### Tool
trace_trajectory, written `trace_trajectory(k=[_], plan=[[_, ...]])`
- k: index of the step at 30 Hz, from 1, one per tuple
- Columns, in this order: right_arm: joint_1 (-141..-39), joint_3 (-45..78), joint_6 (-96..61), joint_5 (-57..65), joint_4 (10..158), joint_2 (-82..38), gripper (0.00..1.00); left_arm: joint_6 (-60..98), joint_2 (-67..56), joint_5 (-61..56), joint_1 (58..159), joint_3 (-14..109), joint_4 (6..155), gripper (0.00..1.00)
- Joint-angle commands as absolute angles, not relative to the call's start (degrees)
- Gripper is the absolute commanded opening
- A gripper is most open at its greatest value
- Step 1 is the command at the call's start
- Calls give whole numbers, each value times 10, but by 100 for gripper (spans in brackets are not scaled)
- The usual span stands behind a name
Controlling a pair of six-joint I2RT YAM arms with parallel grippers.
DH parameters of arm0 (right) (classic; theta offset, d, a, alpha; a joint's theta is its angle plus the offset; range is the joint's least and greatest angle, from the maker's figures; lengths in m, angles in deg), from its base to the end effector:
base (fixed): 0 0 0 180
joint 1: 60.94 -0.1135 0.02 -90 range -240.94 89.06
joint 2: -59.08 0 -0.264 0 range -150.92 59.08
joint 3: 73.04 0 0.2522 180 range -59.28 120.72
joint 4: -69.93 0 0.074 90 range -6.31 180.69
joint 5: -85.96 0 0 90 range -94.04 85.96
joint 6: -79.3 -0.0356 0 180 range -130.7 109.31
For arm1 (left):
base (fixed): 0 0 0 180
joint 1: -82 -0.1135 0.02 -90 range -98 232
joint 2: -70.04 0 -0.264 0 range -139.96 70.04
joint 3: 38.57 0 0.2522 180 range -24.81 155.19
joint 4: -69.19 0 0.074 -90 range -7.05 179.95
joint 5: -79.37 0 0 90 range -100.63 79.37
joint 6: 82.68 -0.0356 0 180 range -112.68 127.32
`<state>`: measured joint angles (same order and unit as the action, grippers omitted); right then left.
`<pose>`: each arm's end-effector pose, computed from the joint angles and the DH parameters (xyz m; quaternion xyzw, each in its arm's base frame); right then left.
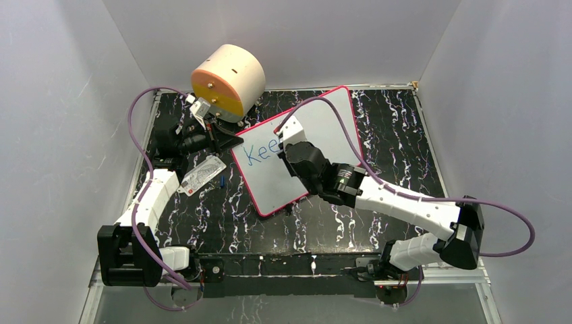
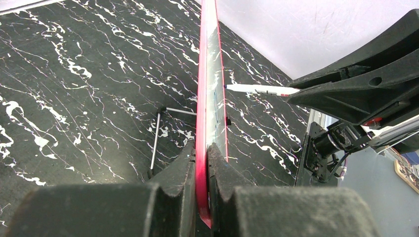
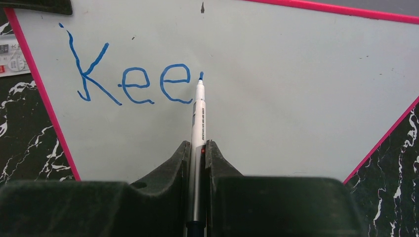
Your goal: Write a sentence on the whiteboard
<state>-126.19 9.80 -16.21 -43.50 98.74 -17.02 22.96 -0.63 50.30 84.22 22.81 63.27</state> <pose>0.1466 0.2640 0.3612 -0.2253 0.7709 0.0762 0.5909 0.2712 -0.0417 0.3165 0.2722 0.6635 -0.4562 0.5269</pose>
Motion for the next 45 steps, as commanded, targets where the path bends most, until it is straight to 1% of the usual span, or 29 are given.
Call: trace_trajectory(k=[1, 21, 36, 45], plan=[[-1259, 110, -146, -442, 940, -174, 0, 175, 0, 533, 857, 214, 649, 0], [-1239, 104, -139, -460, 923, -192, 0, 176, 2, 535, 857, 215, 649, 0], [-1234, 100, -178, -469, 989, -188, 0, 177, 2, 534, 857, 215, 648, 0], [-1234, 99, -194, -432, 1013, -183, 0, 177, 1, 534, 857, 215, 648, 0]])
